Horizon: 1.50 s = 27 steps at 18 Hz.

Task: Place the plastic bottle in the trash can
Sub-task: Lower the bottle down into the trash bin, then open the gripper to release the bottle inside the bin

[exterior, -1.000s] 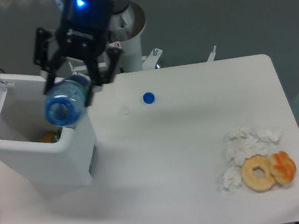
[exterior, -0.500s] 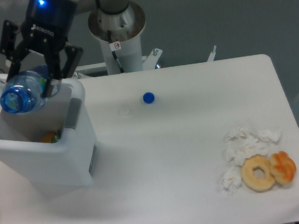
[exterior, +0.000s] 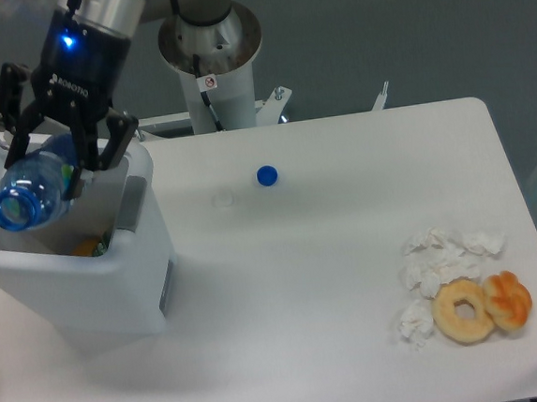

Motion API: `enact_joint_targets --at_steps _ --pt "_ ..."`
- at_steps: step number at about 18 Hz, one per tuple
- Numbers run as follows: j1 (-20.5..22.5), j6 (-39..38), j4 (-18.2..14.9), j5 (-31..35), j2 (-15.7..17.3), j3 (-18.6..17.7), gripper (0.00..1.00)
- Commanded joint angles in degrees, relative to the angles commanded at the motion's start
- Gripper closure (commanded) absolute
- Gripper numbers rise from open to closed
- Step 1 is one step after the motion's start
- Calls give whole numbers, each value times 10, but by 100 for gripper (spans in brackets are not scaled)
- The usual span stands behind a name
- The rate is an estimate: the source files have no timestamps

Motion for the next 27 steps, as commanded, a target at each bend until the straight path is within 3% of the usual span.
enact_joint_targets --at_steps 6,27 --pt "-15 0 2 0 -16 -3 28" --pt "-26 20 -1 1 17 -60 24"
